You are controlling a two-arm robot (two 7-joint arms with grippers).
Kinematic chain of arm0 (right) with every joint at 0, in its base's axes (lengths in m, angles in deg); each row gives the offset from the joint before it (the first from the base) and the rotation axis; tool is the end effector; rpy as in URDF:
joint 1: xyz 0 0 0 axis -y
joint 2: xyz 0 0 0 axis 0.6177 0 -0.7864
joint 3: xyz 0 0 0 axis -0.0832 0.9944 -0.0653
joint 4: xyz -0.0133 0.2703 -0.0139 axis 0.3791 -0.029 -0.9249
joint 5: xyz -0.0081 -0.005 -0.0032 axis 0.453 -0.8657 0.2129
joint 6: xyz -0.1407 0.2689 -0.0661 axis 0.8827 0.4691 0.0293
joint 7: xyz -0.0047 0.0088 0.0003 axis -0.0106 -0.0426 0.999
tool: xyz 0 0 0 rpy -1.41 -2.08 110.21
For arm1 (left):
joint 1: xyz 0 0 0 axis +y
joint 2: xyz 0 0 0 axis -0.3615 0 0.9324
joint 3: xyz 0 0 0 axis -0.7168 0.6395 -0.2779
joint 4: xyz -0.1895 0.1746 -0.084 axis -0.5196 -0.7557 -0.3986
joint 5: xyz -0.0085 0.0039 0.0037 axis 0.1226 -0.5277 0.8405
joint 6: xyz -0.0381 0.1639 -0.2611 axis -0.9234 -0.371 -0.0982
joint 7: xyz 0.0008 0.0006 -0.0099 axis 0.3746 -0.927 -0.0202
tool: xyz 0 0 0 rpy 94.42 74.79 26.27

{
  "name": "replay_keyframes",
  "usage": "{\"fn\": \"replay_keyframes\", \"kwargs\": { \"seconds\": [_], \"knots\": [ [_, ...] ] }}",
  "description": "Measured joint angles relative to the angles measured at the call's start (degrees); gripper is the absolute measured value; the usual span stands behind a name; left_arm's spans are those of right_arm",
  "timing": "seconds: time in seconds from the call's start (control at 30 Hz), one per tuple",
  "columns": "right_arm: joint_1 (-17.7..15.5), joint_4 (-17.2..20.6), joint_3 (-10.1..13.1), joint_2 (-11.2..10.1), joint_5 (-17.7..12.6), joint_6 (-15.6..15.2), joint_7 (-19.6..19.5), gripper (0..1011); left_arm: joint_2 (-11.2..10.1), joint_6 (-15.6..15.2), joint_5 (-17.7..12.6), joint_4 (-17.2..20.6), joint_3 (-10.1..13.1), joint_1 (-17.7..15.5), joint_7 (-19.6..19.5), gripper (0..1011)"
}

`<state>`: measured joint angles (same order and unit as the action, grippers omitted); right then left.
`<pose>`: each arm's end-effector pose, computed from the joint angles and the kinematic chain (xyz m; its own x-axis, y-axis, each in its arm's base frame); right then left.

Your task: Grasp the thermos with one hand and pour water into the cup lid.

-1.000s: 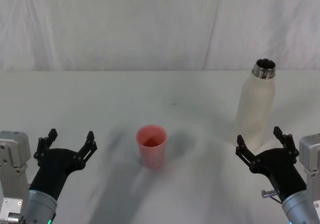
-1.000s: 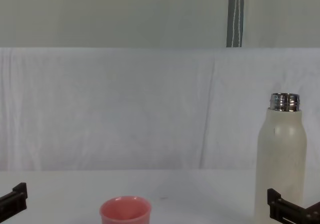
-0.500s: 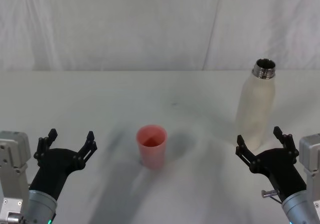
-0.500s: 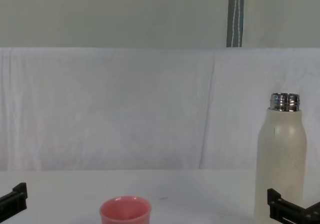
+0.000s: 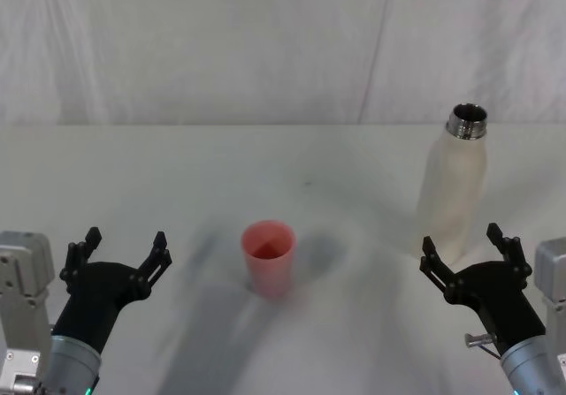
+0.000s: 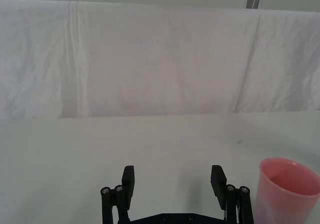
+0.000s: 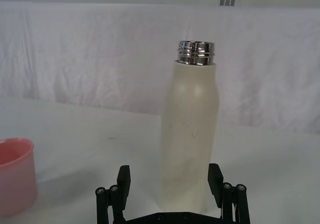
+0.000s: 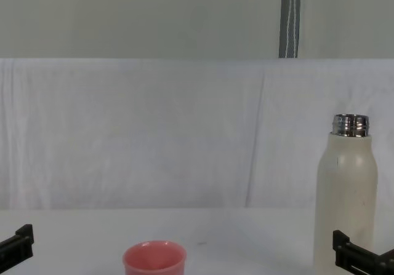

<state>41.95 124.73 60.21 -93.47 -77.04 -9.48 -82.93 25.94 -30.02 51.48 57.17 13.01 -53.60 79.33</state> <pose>0.2729 0.0404 -0.2821 0.2504 -0.9671 0.0448 0.9658 0.2527 0.0581 0.2596 0.0328 -0.2674 0.1245 0.9917 -0.0327 -0.9921 0.1240 -0.0175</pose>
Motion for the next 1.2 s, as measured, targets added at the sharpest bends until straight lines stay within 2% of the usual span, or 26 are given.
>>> {"fn": "replay_keyframes", "kwargs": {
  "seconds": [0.53, 1.2],
  "knots": [
    [1.31, -2.49, 2.82, 3.07, -0.86, 0.13, 2.36, 1001, 0.00, 0.00, 0.00, 0.00, 0.00, 0.00, 0.00, 1001],
    [7.27, -9.57, 5.13, 5.44, 1.49, -0.60, 5.15, 1001, 0.00, 0.00, 0.00, 0.00, 0.00, 0.00, 0.00, 1001]
  ]
}}
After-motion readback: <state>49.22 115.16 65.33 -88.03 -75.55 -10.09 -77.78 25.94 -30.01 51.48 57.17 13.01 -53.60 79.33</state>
